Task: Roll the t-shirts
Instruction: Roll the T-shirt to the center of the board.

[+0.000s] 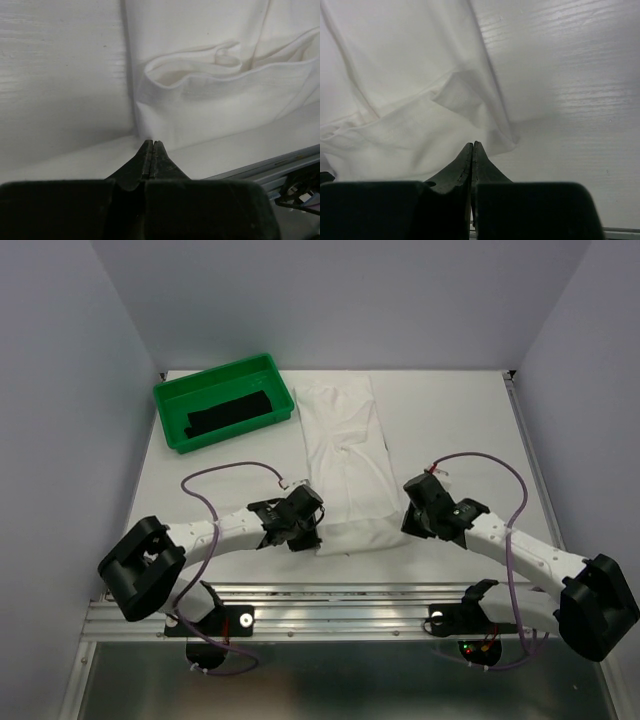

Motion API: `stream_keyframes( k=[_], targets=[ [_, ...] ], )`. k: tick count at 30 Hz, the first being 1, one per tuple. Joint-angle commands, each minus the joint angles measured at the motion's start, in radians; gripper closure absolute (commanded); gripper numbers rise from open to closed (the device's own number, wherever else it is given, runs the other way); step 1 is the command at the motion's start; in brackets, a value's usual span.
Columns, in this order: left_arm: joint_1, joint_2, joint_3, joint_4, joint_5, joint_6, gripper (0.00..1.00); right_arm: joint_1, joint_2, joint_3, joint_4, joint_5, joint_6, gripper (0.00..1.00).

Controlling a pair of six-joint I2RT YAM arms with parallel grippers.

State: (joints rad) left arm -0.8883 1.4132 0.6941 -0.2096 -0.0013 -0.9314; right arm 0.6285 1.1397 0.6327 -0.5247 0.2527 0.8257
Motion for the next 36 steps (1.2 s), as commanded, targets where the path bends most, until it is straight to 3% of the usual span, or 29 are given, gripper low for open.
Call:
stream_keyframes(
  k=[1,6,15,23,28,36],
  targets=[
    [0.002,-0.106,0.019,-0.071,-0.016,0.022,1.00,-0.004,-0.038,0.073,-0.020,-0.044,-0.051,0.99],
    [0.000,-0.089,0.068,-0.047,0.027,0.023,1.00,0.017,0.023,0.114,0.060,-0.176,-0.060,0.99],
    [-0.001,-0.034,0.102,-0.020,0.040,-0.004,1.00,0.099,0.215,0.180,0.163,-0.214,-0.060,0.98],
    [-0.017,0.006,0.130,0.001,0.067,-0.010,1.00,0.099,0.362,0.169,0.151,-0.087,-0.045,0.99],
    [-0.040,0.059,0.166,0.009,0.080,-0.012,1.00,0.099,0.290,0.193,0.117,-0.079,-0.059,0.99],
    [-0.044,0.133,0.229,0.047,0.063,-0.037,1.00,0.054,0.164,0.223,0.017,0.066,-0.086,0.98]
  ],
)
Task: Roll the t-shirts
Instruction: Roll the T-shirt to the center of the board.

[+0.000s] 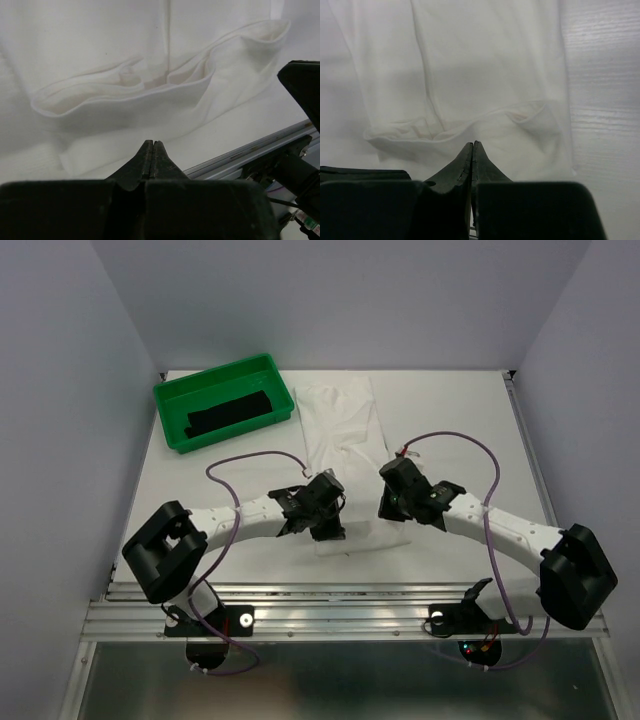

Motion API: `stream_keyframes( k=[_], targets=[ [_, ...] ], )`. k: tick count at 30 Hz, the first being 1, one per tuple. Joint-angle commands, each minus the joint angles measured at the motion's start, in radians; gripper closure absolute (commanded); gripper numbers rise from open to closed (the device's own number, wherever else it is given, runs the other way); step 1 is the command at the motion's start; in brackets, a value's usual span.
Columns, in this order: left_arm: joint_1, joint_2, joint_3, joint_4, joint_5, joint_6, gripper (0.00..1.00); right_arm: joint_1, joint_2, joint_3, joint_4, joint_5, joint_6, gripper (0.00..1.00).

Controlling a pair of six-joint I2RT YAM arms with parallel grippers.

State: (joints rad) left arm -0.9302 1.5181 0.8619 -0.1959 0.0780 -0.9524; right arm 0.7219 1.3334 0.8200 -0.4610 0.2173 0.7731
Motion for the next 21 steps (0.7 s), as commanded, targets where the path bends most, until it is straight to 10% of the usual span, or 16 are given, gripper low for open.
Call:
stream_keyframes(
  k=[1,21],
  targets=[
    [-0.002,0.037,0.066,0.033,-0.029,-0.019,1.00,-0.055,-0.027,0.033,-0.045,0.096,-0.037,0.97],
    [0.007,0.120,0.085,0.027,-0.109,-0.033,1.00,-0.104,0.147,-0.097,0.031,0.137,-0.044,0.99]
  ],
)
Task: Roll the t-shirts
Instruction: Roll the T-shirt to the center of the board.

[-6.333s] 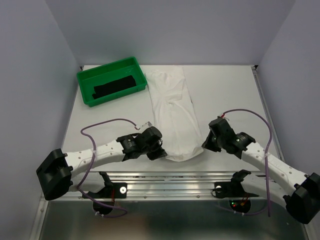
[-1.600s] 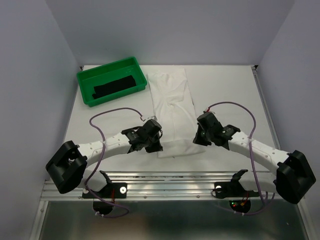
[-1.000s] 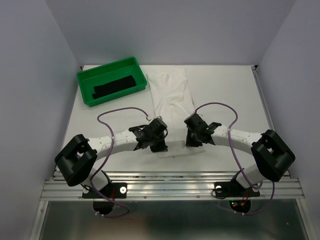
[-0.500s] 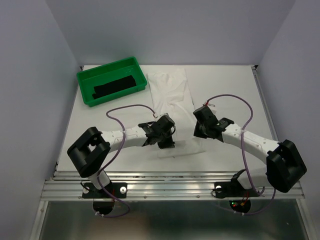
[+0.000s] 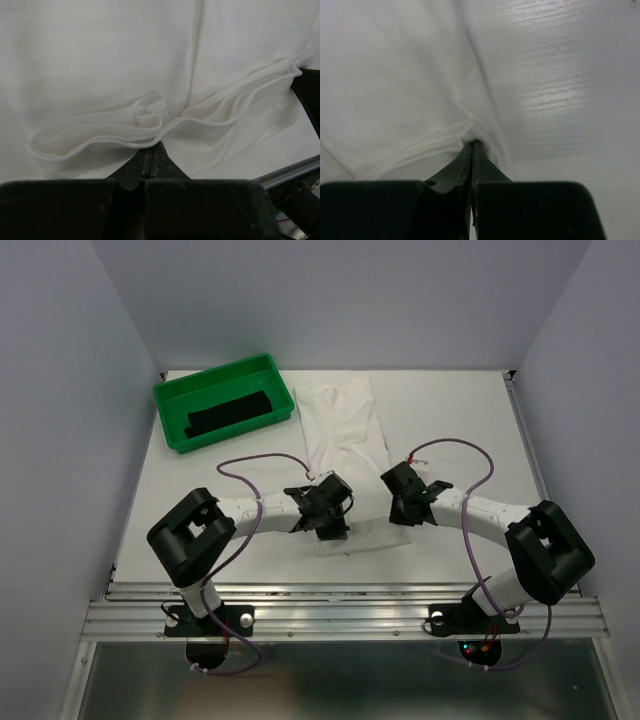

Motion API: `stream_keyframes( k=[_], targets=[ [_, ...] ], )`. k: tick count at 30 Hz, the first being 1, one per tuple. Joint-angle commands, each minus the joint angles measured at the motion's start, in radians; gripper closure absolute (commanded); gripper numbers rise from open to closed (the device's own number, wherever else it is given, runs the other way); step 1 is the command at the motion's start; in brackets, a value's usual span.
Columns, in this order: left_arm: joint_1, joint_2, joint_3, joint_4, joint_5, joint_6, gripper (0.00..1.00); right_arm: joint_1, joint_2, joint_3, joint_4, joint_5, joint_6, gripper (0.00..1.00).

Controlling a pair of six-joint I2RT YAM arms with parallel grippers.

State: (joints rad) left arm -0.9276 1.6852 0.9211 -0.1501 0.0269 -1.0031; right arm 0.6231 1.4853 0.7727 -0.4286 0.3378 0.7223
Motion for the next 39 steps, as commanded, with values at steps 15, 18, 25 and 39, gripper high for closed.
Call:
stream_keyframes(
  k=[15,18,25,39],
  targets=[
    [0.007,-0.410,-0.203,-0.065,-0.094,-0.067,0.89,-0.094,-0.333,-0.081,-0.099,-0.131,-0.001,0.89],
    [0.007,-0.452,-0.281,-0.051,-0.082,-0.109,0.75,-0.137,-0.381,-0.139,-0.088,-0.203,0.020,0.71],
    [0.007,-0.522,-0.389,-0.013,-0.071,-0.184,0.34,-0.201,-0.470,-0.266,-0.018,-0.322,0.094,0.42],
    [0.004,-0.440,-0.473,0.096,-0.042,-0.239,0.49,-0.212,-0.499,-0.420,0.100,-0.362,0.193,0.48]
  ],
)
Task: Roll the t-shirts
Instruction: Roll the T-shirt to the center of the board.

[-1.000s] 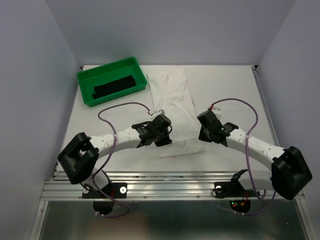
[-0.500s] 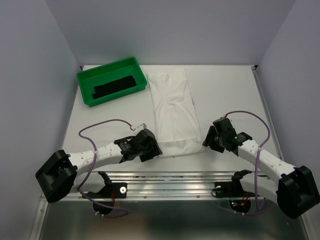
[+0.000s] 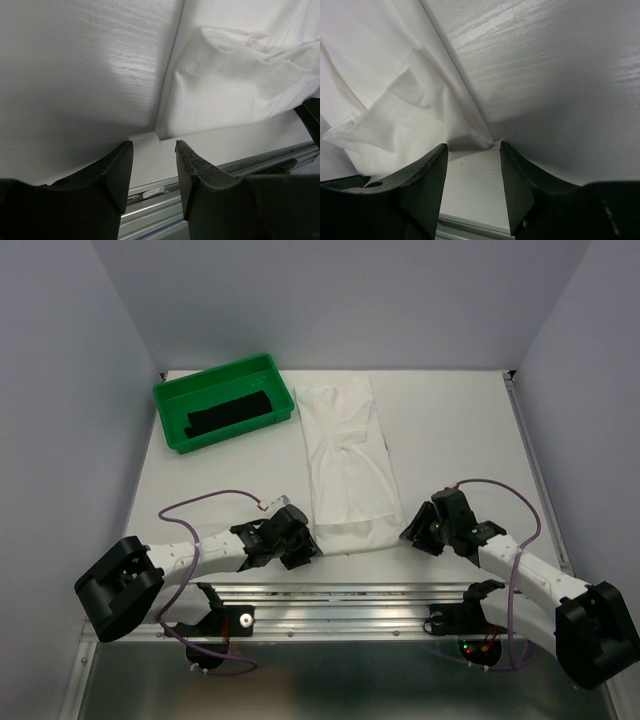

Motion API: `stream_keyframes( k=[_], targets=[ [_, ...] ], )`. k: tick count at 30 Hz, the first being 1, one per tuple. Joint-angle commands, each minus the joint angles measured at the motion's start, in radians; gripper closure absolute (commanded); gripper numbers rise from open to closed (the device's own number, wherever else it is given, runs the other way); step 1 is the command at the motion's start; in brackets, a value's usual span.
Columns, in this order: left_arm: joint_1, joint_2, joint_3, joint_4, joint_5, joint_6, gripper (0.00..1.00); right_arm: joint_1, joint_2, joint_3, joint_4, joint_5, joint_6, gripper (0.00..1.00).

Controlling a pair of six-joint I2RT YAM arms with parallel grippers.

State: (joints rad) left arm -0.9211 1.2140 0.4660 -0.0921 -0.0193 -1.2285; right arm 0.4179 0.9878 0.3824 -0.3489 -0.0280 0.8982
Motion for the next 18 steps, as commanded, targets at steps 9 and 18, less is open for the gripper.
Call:
stream_keyframes(
  k=[9,18],
  targets=[
    [-0.002,0.041,-0.020,0.046,-0.016,-0.051,0.58,-0.007,0.003,-0.031,0.024,0.011,0.013,0.69],
    [-0.004,0.068,-0.017,0.077,-0.025,-0.075,0.67,-0.007,0.017,-0.020,0.024,0.013,0.004,0.87]
  ],
)
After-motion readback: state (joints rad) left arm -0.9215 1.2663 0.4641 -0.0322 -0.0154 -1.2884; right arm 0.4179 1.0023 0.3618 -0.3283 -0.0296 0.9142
